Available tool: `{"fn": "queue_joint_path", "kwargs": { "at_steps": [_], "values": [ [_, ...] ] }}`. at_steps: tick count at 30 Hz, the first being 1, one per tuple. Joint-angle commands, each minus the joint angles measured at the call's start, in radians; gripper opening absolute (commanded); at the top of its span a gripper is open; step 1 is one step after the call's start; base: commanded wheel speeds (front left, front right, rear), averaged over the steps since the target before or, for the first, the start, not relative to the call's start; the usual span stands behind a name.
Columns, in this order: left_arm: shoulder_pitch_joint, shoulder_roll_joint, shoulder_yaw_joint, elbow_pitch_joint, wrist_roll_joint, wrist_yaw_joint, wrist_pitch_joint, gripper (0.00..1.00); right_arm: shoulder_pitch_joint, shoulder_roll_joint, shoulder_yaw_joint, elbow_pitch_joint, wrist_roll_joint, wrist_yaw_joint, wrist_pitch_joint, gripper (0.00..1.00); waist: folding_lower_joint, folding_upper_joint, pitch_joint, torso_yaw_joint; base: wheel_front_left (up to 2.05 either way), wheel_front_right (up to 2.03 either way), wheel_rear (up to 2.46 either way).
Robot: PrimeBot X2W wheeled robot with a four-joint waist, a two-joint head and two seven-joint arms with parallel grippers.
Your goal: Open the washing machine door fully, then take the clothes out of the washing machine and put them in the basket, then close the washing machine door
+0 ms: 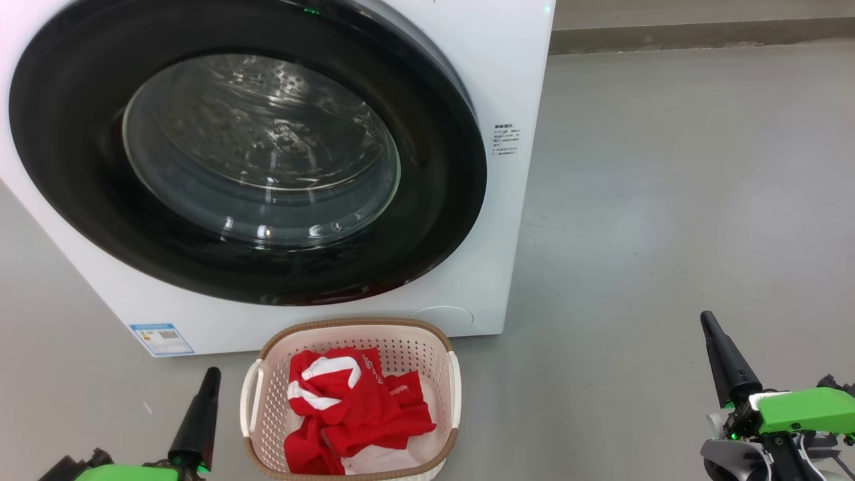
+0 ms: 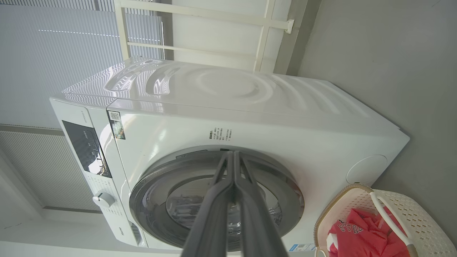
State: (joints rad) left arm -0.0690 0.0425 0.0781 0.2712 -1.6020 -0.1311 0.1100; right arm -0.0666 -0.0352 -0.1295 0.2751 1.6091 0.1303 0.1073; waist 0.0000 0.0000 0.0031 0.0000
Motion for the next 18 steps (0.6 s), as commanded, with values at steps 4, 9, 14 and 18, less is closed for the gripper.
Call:
{"fn": "queue_joint_path", "kwargs": {
  "at_steps": [4,9,14,18],
  "values": [
    [-0.039,0.008,0.036,-0.026,-0.007,0.000,0.003,0.00,-0.041,-0.016,0.015,-0.030,-0.001,0.000,0.006,0.00,0.0000,0.0000,0.000,0.000,0.00,0.00,0.00],
    [-0.039,0.008,0.036,-0.026,-0.007,0.000,0.003,0.00,-0.041,-0.016,0.015,-0.030,-0.001,0.000,0.006,0.00,0.0000,0.0000,0.000,0.000,0.00,0.00,0.00],
    [-0.039,0.008,0.036,-0.026,-0.007,0.000,0.003,0.00,-0.041,-0.015,0.015,-0.030,-0.001,0.000,0.006,0.00,0.0000,0.0000,0.000,0.000,0.00,0.00,0.00],
    [-0.039,0.008,0.036,-0.026,-0.007,0.000,0.003,0.00,-0.041,-0.015,0.015,-0.030,-0.001,0.000,0.006,0.00,0.0000,0.0000,0.000,0.000,0.00,0.00,0.00]
  ]
}}
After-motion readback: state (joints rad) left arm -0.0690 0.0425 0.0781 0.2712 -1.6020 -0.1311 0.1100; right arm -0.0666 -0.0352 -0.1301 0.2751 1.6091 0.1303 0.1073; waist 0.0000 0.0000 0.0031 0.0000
